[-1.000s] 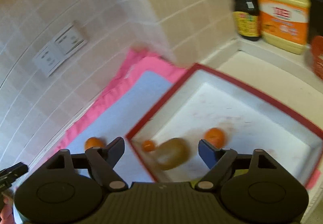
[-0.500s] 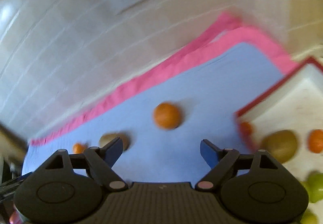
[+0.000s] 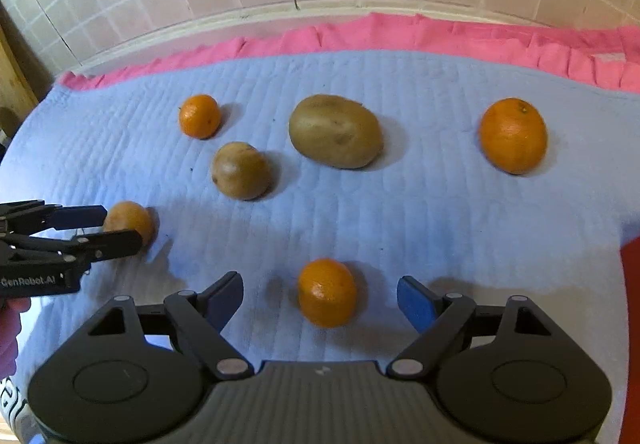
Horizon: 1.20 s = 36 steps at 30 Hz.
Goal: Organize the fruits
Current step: 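Grasp a pale potato with the left tool while the right tool grasps an orange, then carry the potato and orange over the box and lower them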
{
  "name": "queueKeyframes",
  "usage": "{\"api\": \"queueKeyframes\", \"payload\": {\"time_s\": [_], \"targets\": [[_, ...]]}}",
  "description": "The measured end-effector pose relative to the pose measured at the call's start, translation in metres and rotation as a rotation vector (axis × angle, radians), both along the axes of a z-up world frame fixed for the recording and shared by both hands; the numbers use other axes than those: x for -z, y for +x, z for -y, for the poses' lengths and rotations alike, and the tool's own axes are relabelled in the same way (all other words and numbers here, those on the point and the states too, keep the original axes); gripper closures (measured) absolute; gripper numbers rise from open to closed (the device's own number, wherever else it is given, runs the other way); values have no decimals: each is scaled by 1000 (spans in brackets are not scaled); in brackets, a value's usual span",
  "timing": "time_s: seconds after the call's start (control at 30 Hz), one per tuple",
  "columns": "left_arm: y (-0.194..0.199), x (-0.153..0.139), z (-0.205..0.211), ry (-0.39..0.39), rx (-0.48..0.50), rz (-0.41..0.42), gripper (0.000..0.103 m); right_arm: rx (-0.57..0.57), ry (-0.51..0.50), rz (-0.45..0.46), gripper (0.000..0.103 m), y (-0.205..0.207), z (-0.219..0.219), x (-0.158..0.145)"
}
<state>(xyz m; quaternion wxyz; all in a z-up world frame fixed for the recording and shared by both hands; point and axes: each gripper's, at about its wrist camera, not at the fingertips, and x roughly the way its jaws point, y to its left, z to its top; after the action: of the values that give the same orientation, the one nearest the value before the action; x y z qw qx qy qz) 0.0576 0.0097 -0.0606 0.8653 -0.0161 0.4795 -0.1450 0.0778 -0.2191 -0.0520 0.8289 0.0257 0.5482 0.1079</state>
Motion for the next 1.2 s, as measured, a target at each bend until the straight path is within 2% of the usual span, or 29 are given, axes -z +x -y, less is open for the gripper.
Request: {"api": "queueKeyframes", "payload": {"time_s": [0.27,0.3,0.37,0.47,0.53,0.6,0.67,0.8,0.9,1.1,1.2], "targets": [[10,10,7,48,-23,-1,24,64,70,-43,33,4,14,15],[11,11,7,60,-41,0,26,70,76,-41,35,4,15,16],[15,13,4,64,-69,-13,36,73,79,-37,40,4,16,16],[16,12,0,33,-67,-30,36,50,75,-35,50,3,13,15],[14,11,1,29,-50,-33,37,32,58,-32,62,2,9,15],[11,11,7,51,-38,-27,54,20,54,-22,70,0,7,13],[9,8,12,90,-40,-11,55,22,66,-12,70,-2,7,10],[4,-9,19,87,-31,24,55,43,93,31,70,-13,18,-3],[3,-27,35,90,18,66,55,84,107,73,70,-24,34,-17],[0,-66,94,95,192,161,55,230,128,176,70,-57,89,-48],[-5,-87,132,25,314,220,55,332,117,218,70,-77,126,-61]]}}
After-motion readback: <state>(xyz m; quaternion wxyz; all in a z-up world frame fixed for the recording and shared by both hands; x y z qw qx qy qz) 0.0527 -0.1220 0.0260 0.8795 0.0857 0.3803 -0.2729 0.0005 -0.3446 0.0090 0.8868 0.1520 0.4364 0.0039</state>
